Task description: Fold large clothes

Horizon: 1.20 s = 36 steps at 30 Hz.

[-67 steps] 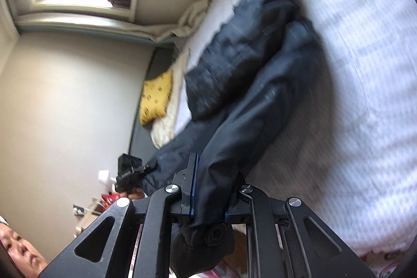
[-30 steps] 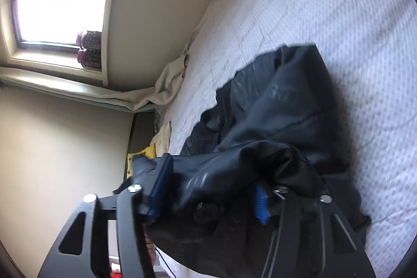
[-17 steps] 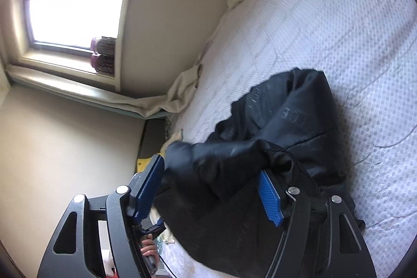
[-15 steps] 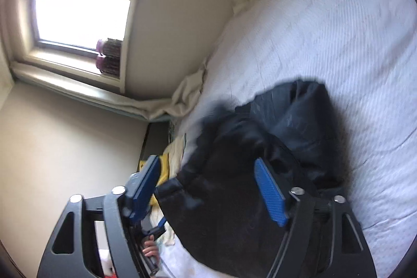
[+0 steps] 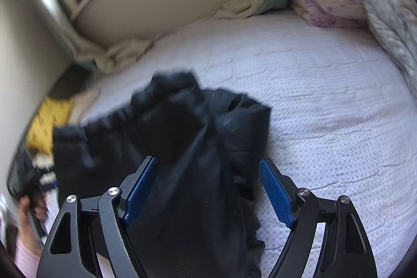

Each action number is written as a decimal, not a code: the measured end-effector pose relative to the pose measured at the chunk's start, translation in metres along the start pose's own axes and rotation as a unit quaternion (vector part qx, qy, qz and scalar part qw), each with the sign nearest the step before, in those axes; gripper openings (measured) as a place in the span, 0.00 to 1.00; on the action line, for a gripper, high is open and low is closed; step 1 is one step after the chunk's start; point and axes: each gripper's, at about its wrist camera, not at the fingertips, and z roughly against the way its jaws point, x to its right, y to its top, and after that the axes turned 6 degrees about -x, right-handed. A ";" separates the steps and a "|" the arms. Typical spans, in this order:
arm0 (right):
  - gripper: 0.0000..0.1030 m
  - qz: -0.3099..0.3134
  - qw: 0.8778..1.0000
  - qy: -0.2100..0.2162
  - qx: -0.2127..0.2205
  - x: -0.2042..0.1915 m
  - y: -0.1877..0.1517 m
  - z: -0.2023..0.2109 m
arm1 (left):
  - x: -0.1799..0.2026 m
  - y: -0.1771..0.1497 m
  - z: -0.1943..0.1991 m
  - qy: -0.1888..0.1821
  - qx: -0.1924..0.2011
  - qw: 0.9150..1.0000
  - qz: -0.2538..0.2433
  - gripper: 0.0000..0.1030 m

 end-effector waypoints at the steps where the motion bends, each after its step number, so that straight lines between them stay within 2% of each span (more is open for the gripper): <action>1: 0.59 0.010 1.000 0.000 -0.011 -0.003 -0.002 -0.006 | 0.005 -0.002 -0.003 0.016 -0.007 1.000 -0.016 0.42; 2: 0.43 0.021 0.999 0.003 -0.028 -0.008 -0.005 -0.013 | 0.008 -0.004 -0.003 0.023 -0.013 0.999 -0.028 0.32; 3: 0.36 0.030 0.999 -0.002 -0.037 -0.012 -0.008 -0.017 | 0.012 -0.007 -0.003 0.027 -0.024 0.999 -0.037 0.21; 4: 0.24 0.037 0.998 -0.015 -0.042 -0.015 -0.010 -0.018 | 0.013 -0.009 -0.001 0.030 -0.027 0.999 -0.035 0.20; 5: 0.17 0.040 0.998 -0.029 -0.046 -0.017 -0.012 -0.018 | 0.012 -0.012 0.003 0.037 -0.026 0.999 -0.025 0.19; 8: 0.11 -0.002 0.998 -0.034 -0.049 -0.004 -0.013 -0.015 | -0.003 -0.016 0.013 0.035 -0.023 0.999 0.019 0.18; 12: 0.11 -0.051 0.995 -0.042 -0.069 0.017 -0.015 -0.029 | -0.039 -0.018 0.001 -0.017 -0.047 0.994 0.095 0.19; 13: 0.12 -0.055 0.995 -0.043 -0.075 0.019 -0.017 -0.035 | -0.042 -0.019 -0.004 -0.017 -0.050 0.994 0.096 0.22; 15: 0.13 -0.048 0.994 -0.056 -0.081 0.019 -0.023 -0.048 | -0.046 -0.022 -0.011 -0.014 -0.051 0.994 0.094 0.23; 18: 0.20 -0.042 0.994 -0.069 -0.077 0.018 -0.029 -0.056 | -0.045 -0.022 -0.012 -0.016 -0.043 0.994 0.100 0.26; 20: 0.47 -0.046 0.993 -0.080 -0.073 0.017 -0.029 -0.051 | -0.044 -0.021 -0.004 -0.019 -0.044 0.993 0.105 0.30; 22: 0.65 -0.048 0.992 -0.094 -0.076 0.017 -0.027 -0.041 | -0.037 -0.016 0.012 -0.007 -0.035 0.994 0.102 0.45; 23: 0.65 -0.053 0.992 -0.090 -0.065 0.017 -0.023 -0.029 | -0.034 -0.014 0.018 0.005 -0.026 0.995 0.099 0.51; 24: 0.65 -0.053 0.994 -0.082 -0.056 0.017 -0.021 -0.020 | -0.028 -0.012 0.031 0.037 -0.001 0.996 0.086 0.58; 25: 0.65 -0.052 0.994 -0.086 -0.034 0.015 -0.018 -0.004 | -0.019 -0.011 0.046 0.079 0.034 0.994 0.066 0.59; 27: 0.65 -0.025 0.993 -0.113 0.010 0.003 -0.016 0.018 | 0.003 -0.013 0.071 0.124 0.100 0.987 0.022 0.62; 29: 0.62 0.020 0.989 -0.135 0.054 -0.017 -0.013 0.034 | 0.024 -0.017 0.083 0.112 0.142 0.983 -0.016 0.66; 30: 0.61 0.042 0.988 -0.128 0.075 -0.030 -0.013 0.040 | 0.039 -0.021 0.084 0.093 0.154 0.983 -0.044 0.70; 31: 0.57 0.062 0.988 -0.114 0.089 -0.045 -0.013 0.041 | 0.058 -0.026 0.079 0.074 0.154 0.982 -0.081 0.72; 33: 0.53 0.095 0.986 -0.098 0.095 -0.074 -0.009 0.030 | 0.085 -0.034 0.058 0.073 0.136 0.979 -0.135 0.74; 34: 0.50 0.118 0.984 -0.100 0.088 -0.089 -0.010 0.019 | 0.096 -0.038 0.044 0.090 0.124 0.976 -0.158 0.74; 36: 0.48 0.149 0.979 -0.122 0.071 -0.106 -0.012 -0.002 | 0.100 -0.038 0.017 0.127 0.101 0.972 -0.172 0.74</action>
